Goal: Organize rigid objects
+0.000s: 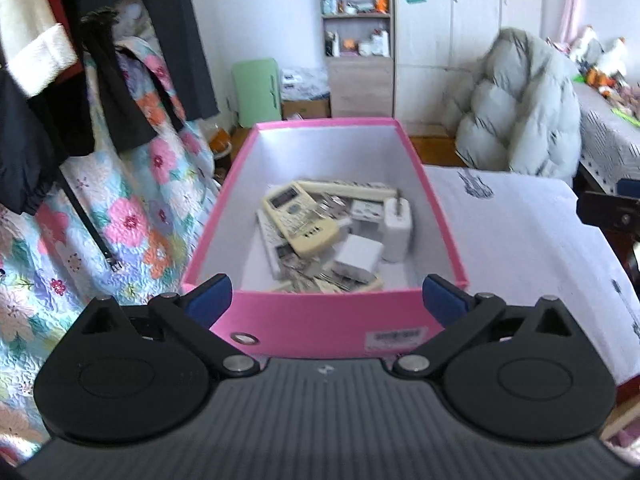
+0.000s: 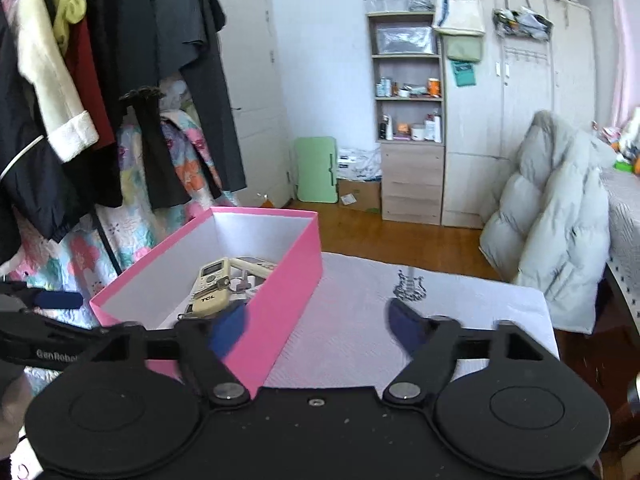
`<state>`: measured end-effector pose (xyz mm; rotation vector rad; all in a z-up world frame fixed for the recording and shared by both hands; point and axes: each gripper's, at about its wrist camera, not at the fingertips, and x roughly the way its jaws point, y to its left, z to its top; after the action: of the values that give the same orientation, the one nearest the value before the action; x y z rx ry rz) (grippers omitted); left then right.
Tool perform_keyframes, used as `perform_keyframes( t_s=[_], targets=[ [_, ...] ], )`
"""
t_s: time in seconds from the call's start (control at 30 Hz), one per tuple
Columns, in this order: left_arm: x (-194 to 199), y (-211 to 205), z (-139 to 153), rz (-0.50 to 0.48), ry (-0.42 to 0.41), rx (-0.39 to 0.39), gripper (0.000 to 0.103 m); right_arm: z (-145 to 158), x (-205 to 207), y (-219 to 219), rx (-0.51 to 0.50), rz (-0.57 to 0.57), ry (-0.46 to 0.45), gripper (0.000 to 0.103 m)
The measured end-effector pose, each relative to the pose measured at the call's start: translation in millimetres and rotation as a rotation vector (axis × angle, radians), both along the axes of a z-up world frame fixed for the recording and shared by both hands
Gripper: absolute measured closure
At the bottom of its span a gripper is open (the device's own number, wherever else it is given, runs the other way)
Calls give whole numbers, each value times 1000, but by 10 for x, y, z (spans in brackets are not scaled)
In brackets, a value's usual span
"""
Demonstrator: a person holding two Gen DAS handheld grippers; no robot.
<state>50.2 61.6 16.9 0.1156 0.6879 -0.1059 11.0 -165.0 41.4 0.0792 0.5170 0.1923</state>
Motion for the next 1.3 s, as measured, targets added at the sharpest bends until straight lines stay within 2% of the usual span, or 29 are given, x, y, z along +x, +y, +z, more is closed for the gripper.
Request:
perform_keyframes(
  t_s=[0.1, 0.2, 0.27, 0.33, 0.53, 0.7, 0.93, 1.3],
  targets=[
    [8, -93, 4, 3, 17, 34, 0, 39, -63, -68, 44, -35, -1, 6],
    [32, -137, -19, 11, 42, 51, 0, 64, -81, -144, 65, -115, 38, 3],
    [47, -144, -17, 18, 61, 39, 0, 72, -82, -134, 31, -189, 80, 3],
    [37, -148, 0, 21, 63, 24, 0, 76, -104, -118, -8, -219, 78, 2],
    [-20, -200, 41, 38, 47, 50, 0, 28, -160, -174, 27, -203, 89, 2],
    [-88, -275, 66, 34, 27, 66, 0, 19, -200, -160, -10, -206, 94, 2],
    [-149, -343, 97, 27, 15, 66, 0, 0, -232, -201, -3, -211, 115, 2],
    [-194, -352, 98, 45, 7, 65, 0, -79, -262, -227, -64, -263, 123, 2]
  ],
)
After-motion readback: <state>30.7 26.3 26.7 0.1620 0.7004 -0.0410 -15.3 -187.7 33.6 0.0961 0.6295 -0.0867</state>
